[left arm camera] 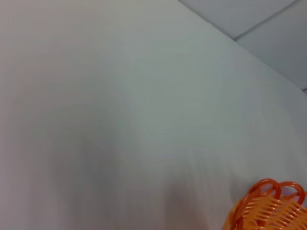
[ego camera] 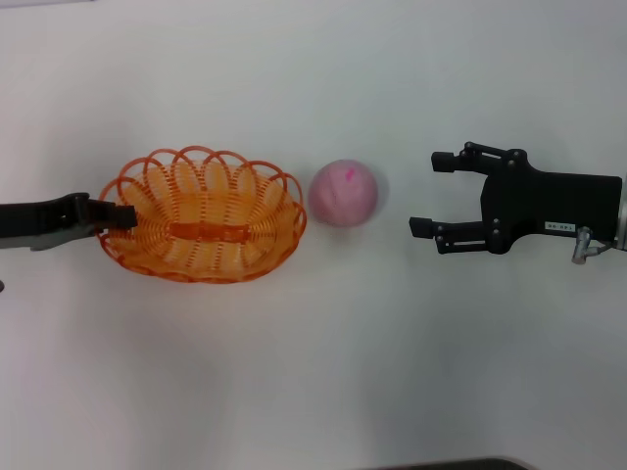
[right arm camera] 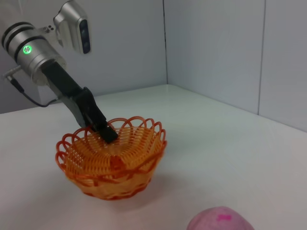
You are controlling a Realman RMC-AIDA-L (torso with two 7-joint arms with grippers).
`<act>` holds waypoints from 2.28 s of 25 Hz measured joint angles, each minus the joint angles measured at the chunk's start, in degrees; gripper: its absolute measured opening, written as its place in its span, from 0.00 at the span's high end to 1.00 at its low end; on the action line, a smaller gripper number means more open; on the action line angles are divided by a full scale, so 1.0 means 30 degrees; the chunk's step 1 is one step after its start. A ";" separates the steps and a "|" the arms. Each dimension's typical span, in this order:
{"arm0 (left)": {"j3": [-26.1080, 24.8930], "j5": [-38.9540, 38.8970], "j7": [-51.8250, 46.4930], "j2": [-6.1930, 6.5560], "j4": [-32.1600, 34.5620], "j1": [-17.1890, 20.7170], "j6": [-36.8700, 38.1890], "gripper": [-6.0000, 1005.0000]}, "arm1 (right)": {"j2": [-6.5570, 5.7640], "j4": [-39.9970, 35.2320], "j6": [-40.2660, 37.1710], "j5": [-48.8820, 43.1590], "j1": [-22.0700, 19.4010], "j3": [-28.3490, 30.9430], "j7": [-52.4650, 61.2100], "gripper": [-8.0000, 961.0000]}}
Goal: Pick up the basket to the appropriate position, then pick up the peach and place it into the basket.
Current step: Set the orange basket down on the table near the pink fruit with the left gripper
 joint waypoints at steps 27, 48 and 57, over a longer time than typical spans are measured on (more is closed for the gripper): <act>0.1892 -0.2643 0.0287 -0.0170 -0.1713 0.1575 -0.3648 0.93 | 0.0030 0.0062 0.0007 0.0022 0.0001 0.0477 -0.0001 0.07; 0.1862 -0.2845 0.0065 -0.0112 -0.2050 0.1687 -0.4157 0.92 | 0.0030 0.0062 0.0008 0.0022 0.0064 0.0468 0.0000 0.07; 0.1785 -0.2900 -0.0036 -0.0015 -0.2358 0.1696 -0.4070 0.89 | 0.0030 0.0062 0.0032 0.0022 0.0093 0.0468 -0.0001 0.07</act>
